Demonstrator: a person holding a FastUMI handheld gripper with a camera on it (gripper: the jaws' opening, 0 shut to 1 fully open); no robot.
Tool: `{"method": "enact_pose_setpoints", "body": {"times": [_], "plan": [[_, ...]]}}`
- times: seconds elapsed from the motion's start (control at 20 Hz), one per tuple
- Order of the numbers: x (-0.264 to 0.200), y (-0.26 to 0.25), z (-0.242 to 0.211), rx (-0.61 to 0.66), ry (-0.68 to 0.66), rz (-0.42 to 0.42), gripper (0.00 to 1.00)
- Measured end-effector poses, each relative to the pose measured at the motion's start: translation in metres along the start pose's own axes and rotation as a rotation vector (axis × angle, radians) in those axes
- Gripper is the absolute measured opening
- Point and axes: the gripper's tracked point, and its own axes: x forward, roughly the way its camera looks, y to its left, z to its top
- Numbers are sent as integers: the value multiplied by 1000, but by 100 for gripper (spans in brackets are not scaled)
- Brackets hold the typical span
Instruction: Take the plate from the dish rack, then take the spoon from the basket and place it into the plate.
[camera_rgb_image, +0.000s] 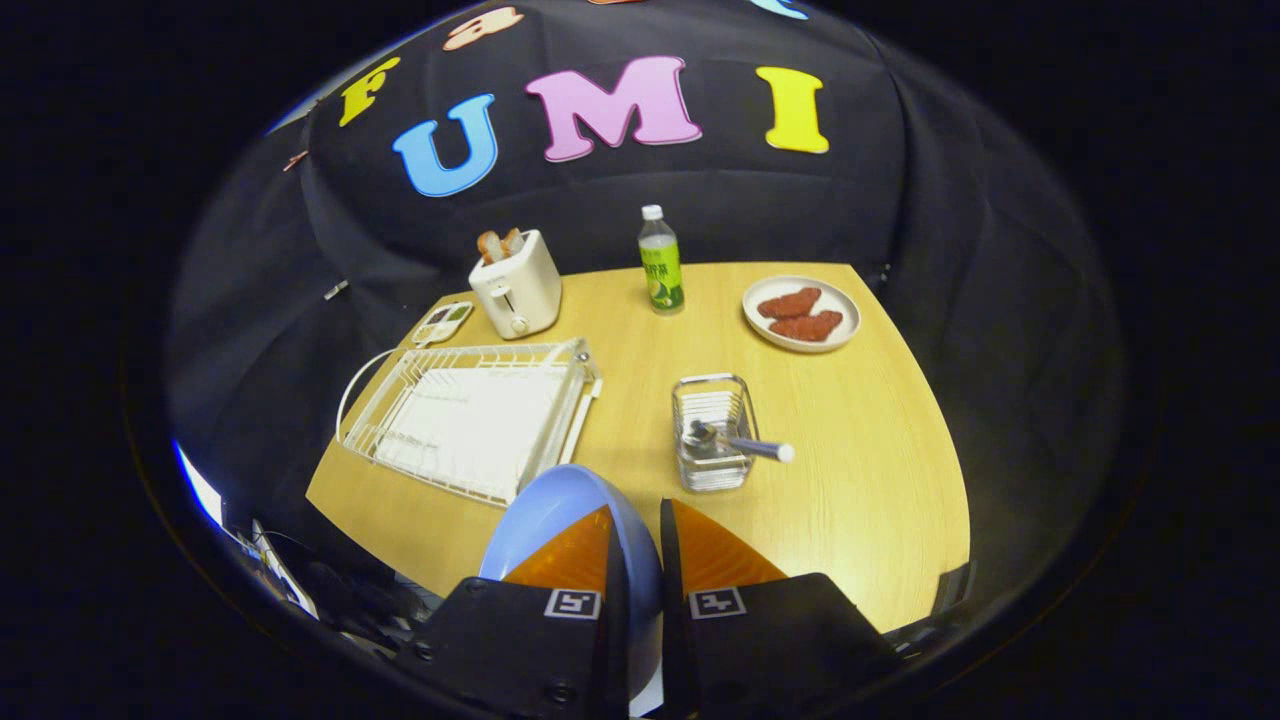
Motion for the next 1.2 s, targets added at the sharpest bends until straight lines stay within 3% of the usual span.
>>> {"method": "enact_pose_setpoints", "body": {"times": [0.5, 0.85, 0.95, 1.15, 1.2], "plan": [[71, -53, -38, 157, 25, 86, 17], [90, -64, -49, 161, 12, 95, 22], [86, -66, -43, 146, -12, 104, 39], [82, -78, -27, 87, -90, 98, 99], [78, -79, -22, 72, -114, 104, 99]]}}
